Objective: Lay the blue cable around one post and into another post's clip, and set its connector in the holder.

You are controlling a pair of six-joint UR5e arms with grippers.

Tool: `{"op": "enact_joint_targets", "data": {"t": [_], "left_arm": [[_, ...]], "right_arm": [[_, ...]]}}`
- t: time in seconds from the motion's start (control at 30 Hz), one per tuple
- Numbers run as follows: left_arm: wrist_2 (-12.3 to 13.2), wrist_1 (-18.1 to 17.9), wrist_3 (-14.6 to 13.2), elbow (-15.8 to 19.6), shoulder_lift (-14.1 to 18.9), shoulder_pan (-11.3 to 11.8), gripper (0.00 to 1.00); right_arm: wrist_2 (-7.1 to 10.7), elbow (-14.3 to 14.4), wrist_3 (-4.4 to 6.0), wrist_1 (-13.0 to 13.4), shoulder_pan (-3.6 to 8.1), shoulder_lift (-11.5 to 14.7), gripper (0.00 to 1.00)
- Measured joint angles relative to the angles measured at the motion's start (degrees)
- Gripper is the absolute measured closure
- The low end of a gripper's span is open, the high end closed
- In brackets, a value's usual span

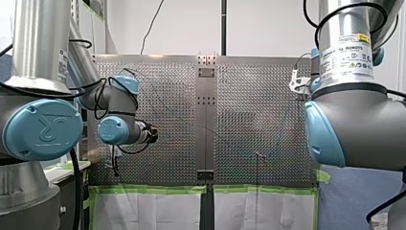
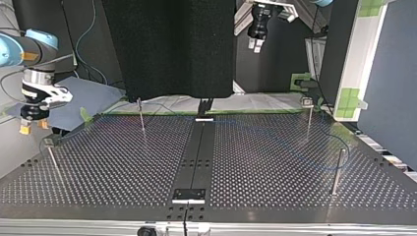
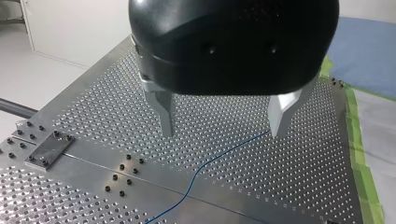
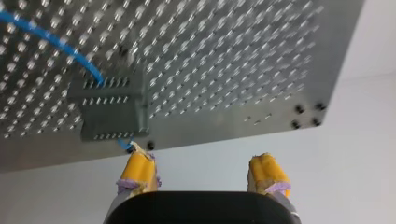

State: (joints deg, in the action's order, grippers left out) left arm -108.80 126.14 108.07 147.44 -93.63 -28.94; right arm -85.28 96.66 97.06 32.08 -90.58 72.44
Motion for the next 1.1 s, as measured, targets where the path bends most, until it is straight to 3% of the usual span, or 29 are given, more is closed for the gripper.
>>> {"op": "enact_joint_targets", "data": {"t": [0.13,0.43,0.83,1.0,1.1], "left_arm": [[0.25,-0.08,0.08,0.28,0.0,-0.01,0.02],[1.17,-0.19,0.81,0.52,0.0,0.0,0.02],[1.28,-3.39,0.84,-0.03,0.0,0.05,0.02],[-0.46,-5.95,-0.41,-1.13,-0.01,0.18,0.02],[-1.83,-7.33,-1.62,-2.15,-0.03,0.23,0.02]], "right_arm": [[-1.8,1.86,-1.48,1.86,-1.85,1.86,0.0],[-6.28,6.35,-2.47,5.81,-6.35,5.06,0.0],[-12.12,12.19,-7.3,7.62,-12.19,0.09,0.0],[-14.52,14.59,-7.86,9.43,-14.58,-2.3,0.0],[-15.97,14.91,-8.07,8.94,-16.04,-3.75,0.0]]}}
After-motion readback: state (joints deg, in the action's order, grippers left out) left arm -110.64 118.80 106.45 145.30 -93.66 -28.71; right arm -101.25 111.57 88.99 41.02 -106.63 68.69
